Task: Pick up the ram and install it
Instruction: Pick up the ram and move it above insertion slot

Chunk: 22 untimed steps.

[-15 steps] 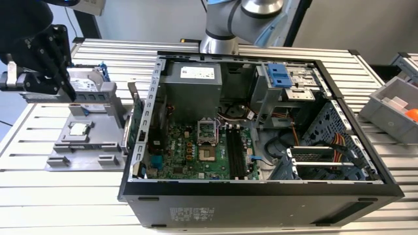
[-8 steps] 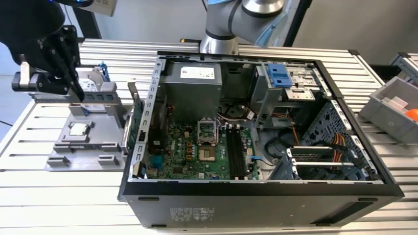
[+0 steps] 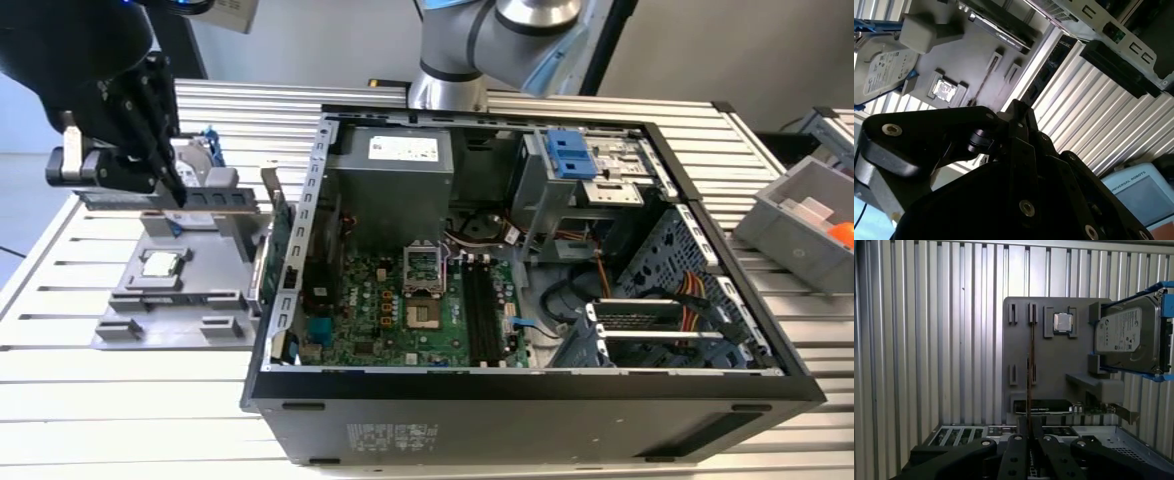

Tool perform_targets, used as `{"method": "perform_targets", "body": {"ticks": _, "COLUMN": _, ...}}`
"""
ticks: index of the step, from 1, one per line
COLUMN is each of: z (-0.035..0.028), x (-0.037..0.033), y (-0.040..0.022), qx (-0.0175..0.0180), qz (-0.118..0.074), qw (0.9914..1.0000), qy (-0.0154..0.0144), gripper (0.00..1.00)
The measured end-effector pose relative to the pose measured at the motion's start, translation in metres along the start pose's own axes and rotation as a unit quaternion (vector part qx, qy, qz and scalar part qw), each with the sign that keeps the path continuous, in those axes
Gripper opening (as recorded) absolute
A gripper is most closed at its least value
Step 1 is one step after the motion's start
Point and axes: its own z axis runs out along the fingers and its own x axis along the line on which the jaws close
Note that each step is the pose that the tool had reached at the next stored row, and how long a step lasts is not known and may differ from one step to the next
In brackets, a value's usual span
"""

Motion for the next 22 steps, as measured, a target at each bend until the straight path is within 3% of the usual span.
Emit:
{"method": "perform_targets", "body": {"ticks": 9, "z": 0.0002, "x": 0.0001, "y": -0.0167, "qx": 0.0, "qz": 0.0, "qw": 1.0, "qy": -0.0001, "gripper": 0.0}}
{"method": "perform_targets", "body": {"ticks": 22, "z": 0.0003, "x": 0.0001, "y": -0.0361, "qx": -0.0002, "qz": 0.0, "qw": 1.0, "qy": 0.0, "gripper": 0.0}}
